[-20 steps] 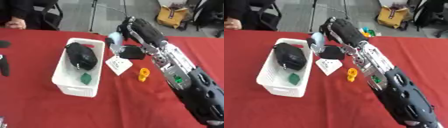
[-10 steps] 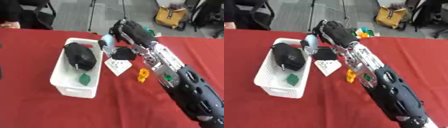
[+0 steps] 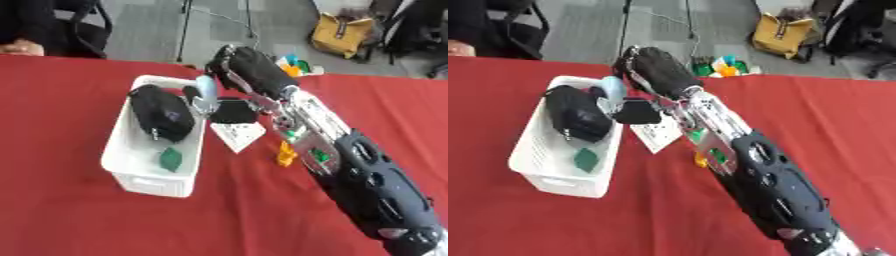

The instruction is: Pick up objects on the table and place them in the box.

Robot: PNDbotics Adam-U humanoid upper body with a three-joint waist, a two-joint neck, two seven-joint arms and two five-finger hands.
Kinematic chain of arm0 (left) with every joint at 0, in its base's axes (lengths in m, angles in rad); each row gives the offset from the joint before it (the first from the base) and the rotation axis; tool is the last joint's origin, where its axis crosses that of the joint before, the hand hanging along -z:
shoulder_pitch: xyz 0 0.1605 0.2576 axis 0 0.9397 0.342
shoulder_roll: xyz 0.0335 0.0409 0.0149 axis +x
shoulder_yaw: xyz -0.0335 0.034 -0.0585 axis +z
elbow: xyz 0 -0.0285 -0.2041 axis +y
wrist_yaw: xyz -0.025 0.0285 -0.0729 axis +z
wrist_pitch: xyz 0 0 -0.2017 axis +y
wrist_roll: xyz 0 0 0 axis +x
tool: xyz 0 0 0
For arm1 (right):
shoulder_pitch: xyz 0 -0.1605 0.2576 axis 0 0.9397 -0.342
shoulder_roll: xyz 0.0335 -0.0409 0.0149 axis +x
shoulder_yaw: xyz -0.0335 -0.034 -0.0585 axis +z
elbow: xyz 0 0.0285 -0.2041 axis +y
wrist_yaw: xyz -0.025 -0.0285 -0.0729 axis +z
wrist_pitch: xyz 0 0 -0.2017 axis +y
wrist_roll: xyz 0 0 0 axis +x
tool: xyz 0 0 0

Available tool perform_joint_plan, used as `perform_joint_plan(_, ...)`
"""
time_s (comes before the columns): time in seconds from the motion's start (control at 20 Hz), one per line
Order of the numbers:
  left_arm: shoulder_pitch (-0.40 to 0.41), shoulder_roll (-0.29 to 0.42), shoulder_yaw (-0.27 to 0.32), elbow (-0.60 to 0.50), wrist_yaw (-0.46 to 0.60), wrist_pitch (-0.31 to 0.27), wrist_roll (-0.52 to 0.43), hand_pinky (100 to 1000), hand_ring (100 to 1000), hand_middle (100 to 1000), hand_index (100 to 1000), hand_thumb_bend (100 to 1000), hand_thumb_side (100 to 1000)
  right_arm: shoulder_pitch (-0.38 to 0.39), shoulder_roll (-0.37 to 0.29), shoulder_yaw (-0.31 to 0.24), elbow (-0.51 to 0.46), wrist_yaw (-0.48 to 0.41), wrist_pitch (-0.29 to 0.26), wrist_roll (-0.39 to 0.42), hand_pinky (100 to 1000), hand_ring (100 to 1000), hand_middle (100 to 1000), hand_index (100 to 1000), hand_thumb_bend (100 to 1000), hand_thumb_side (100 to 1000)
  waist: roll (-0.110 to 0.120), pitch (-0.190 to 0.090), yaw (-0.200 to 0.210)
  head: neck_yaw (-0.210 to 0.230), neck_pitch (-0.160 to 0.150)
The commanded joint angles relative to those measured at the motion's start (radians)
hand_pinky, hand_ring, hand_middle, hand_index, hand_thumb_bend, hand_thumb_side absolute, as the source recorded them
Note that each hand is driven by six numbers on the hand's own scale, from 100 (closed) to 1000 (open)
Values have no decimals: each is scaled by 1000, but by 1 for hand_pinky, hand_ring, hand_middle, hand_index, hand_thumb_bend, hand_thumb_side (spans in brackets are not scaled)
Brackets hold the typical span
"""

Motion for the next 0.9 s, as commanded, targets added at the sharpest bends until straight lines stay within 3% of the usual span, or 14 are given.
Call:
perform_joint_plan(0.05, -17, -3, -3, -16, 5, -6, 18, 199, 608, 724, 785, 100, 1000, -26, 5, 4, 2, 18, -11, -4, 305, 435, 273, 495, 140, 779, 2, -19, 0, -4, -4)
perform_joint_plan(0.9, -31, -10, -9, -16, 12, -17, 35, 218, 607, 722, 783, 100, 1000, -26, 54, 28, 21, 50, -32, -3, 306, 436, 280, 500, 143, 779, -9, -22, 4, -13, -7)
